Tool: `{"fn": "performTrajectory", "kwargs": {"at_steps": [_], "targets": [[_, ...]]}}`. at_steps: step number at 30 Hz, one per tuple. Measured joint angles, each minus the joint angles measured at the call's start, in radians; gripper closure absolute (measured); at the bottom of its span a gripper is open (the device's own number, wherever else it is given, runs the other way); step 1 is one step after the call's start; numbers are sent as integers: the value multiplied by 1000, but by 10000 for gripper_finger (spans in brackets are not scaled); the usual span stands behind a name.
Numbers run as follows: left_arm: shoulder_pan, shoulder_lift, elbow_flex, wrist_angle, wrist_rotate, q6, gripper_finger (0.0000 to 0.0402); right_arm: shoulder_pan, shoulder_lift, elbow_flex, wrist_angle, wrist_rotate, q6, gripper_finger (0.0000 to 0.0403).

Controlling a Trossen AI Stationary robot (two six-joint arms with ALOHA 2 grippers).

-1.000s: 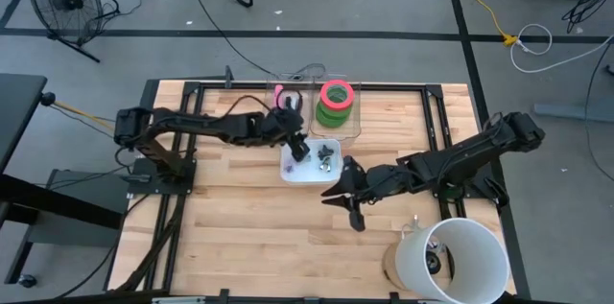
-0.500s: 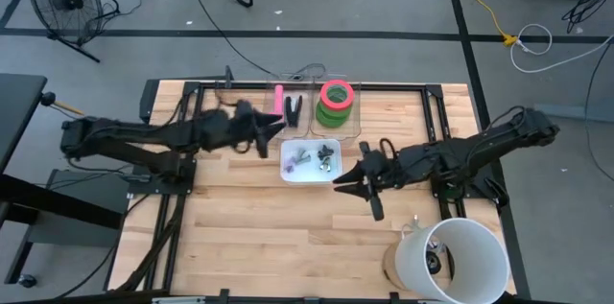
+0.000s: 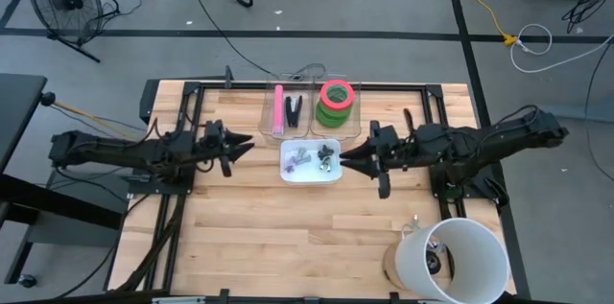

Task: Pick and place Stapler, Stapler remover, tape
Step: Return to Home Position

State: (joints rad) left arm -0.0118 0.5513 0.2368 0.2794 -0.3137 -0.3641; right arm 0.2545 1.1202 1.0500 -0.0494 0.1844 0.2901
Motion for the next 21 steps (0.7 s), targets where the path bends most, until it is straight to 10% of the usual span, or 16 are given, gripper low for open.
{"fn": "performTrajectory", "kwargs": {"at_steps": [10,21], "targets": [[15,-245,-215,-13,1,0,257,-36,-175,-437,547,-7,0,321],[80,-544,-227,-130,1,0,257,-43,-384,-1005,714,-10,0,321]]}}
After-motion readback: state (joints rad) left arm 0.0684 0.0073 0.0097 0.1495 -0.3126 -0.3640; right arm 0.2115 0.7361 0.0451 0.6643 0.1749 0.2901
